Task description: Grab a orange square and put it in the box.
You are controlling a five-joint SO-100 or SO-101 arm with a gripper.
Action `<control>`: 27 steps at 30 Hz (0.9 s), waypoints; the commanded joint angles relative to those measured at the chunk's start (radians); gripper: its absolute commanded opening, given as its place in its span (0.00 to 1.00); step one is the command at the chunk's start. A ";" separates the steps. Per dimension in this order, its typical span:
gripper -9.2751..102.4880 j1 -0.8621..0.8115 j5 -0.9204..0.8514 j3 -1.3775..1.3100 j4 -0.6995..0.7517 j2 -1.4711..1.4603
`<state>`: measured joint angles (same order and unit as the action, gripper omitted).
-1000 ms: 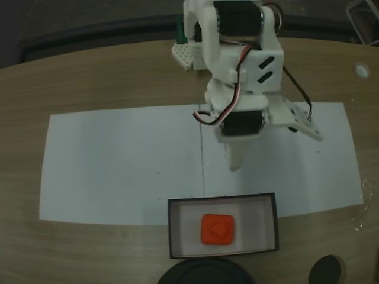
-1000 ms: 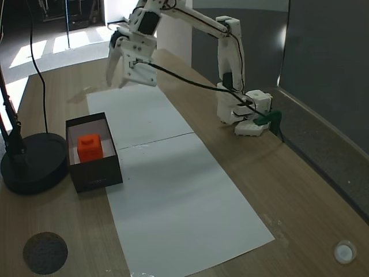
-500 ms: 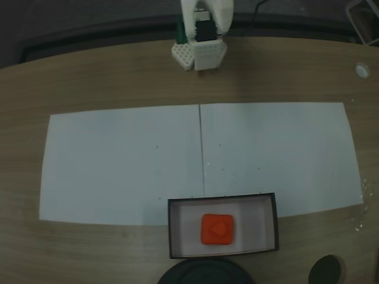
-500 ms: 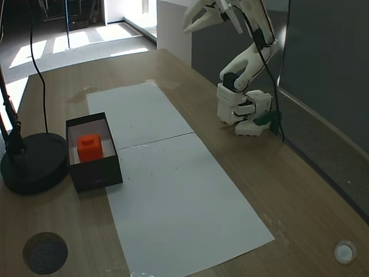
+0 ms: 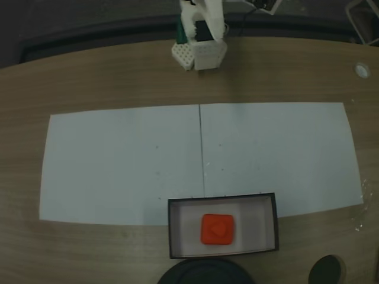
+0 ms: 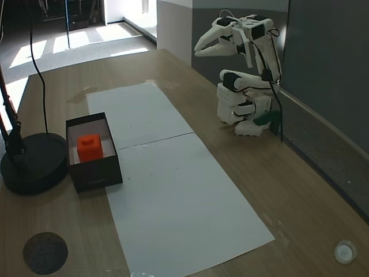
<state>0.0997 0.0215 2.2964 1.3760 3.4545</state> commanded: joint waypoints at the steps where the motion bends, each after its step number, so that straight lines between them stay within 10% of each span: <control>1: 0.08 -0.008 -0.002 0.104 -0.112 0.005; 14: 0.08 -0.006 0.009 0.707 -0.390 0.005; 27: 0.08 0.038 0.011 0.701 -0.086 0.005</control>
<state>0.1488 0.0276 3.0649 1.2747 3.4515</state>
